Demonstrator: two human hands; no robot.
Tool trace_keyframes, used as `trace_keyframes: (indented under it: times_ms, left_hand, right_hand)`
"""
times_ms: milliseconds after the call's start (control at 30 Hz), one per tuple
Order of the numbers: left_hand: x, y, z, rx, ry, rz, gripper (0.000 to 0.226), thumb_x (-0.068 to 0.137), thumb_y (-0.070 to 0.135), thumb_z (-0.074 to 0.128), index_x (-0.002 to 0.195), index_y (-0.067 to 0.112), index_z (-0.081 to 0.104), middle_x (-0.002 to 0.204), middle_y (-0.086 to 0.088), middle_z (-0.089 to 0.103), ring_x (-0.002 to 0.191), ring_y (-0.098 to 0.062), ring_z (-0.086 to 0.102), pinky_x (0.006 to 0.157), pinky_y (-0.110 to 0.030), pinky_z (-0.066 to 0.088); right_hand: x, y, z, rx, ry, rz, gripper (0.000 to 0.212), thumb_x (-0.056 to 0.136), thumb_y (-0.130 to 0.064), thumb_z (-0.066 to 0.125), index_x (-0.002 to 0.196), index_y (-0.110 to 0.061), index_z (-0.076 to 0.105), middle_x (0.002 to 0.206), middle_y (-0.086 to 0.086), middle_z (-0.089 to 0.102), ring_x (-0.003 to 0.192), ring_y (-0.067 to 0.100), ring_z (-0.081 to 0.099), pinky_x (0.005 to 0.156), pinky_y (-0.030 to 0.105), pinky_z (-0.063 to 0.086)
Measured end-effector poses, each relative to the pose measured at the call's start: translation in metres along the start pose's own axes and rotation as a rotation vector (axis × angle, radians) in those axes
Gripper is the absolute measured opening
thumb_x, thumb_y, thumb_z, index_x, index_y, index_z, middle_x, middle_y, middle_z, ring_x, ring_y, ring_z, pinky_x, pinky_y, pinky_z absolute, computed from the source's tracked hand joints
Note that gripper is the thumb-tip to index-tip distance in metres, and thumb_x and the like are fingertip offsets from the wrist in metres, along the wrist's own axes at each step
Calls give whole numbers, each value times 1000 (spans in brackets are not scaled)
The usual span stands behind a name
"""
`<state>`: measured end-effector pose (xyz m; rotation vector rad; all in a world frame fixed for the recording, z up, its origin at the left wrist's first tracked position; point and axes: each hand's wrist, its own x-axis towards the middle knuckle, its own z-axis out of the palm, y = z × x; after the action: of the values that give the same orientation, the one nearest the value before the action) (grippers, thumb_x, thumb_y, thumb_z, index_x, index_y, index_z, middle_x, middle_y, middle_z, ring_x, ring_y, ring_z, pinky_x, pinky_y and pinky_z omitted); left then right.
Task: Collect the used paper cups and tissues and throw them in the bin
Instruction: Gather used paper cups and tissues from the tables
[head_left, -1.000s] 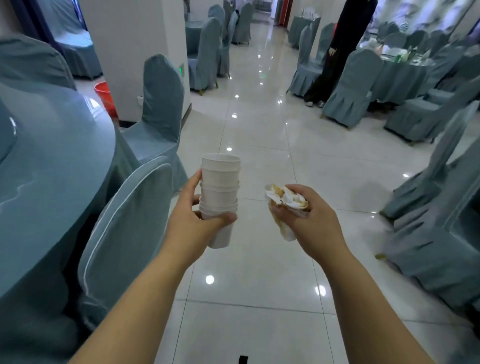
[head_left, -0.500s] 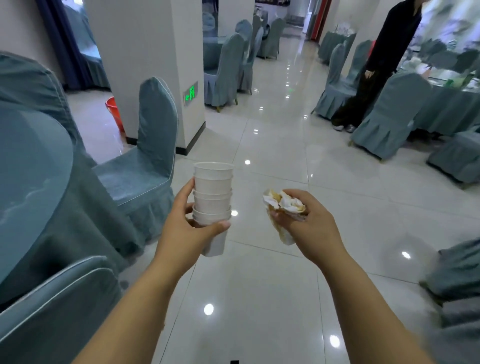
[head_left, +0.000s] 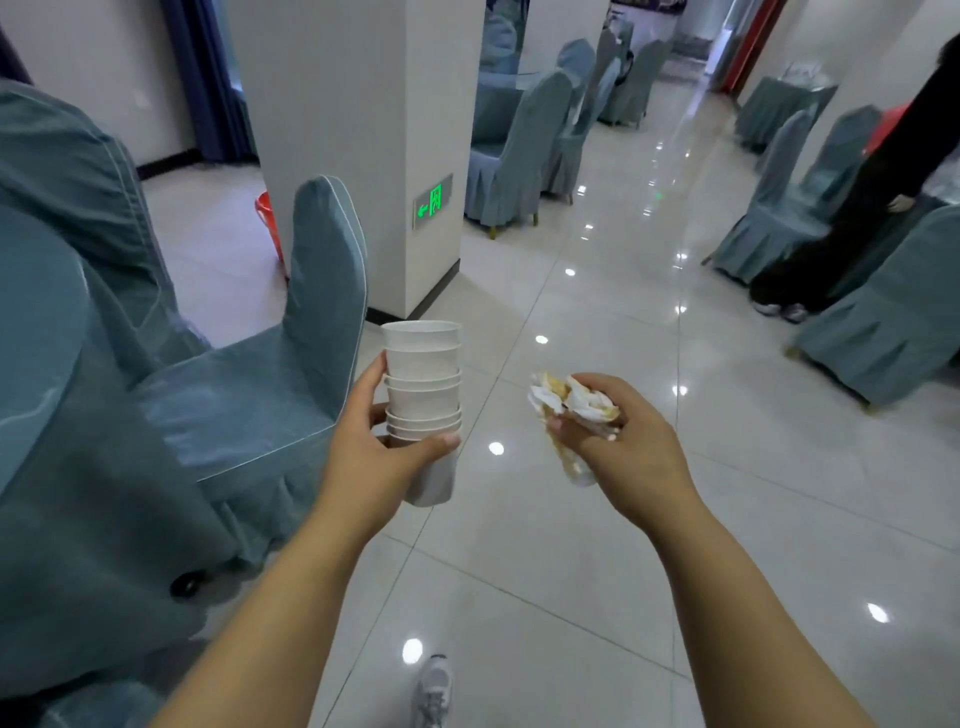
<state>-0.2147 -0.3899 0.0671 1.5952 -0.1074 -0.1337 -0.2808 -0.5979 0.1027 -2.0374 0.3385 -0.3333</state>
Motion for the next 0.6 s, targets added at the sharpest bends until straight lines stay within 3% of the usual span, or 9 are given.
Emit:
trace_keyframes:
  times_ms: [133, 233, 333, 600]
  left_hand:
    - [102, 18, 25, 27, -15, 25, 92, 68, 14, 83, 140, 43, 34, 127, 10, 53, 101, -4, 56, 82, -26, 50]
    - [164, 30, 40, 28, -10, 59, 87, 69, 13, 82, 133, 48, 34, 129, 10, 53, 106, -12, 57, 78, -19, 49]
    - [218, 33, 52, 66, 5, 57, 87, 68, 15, 83, 128, 53, 32, 129, 8, 54, 110, -18, 57, 80, -21, 49]
    - [379, 25, 93, 34, 131, 73, 85, 67, 14, 84, 121, 59, 35, 117, 17, 56, 103, -5, 58, 74, -13, 46]
  right_hand:
    - [103, -7, -2, 21, 15, -12, 26, 82, -25, 73, 94, -44, 60, 92, -22, 65, 87, -3, 60, 64, 15, 41]
    - [169, -8, -3, 34, 2, -43, 28, 83, -24, 73, 89, -47, 59, 89, -27, 64, 85, -8, 59, 63, 8, 41]
    - [229, -2, 1, 45, -3, -37, 29, 82, -24, 73, 90, -47, 58, 92, -22, 65, 89, -2, 60, 68, 15, 43]
    - [422, 28, 18, 77, -79, -111, 30, 80, -23, 75, 97, -42, 60, 91, -24, 64, 87, -9, 59, 70, 11, 43]
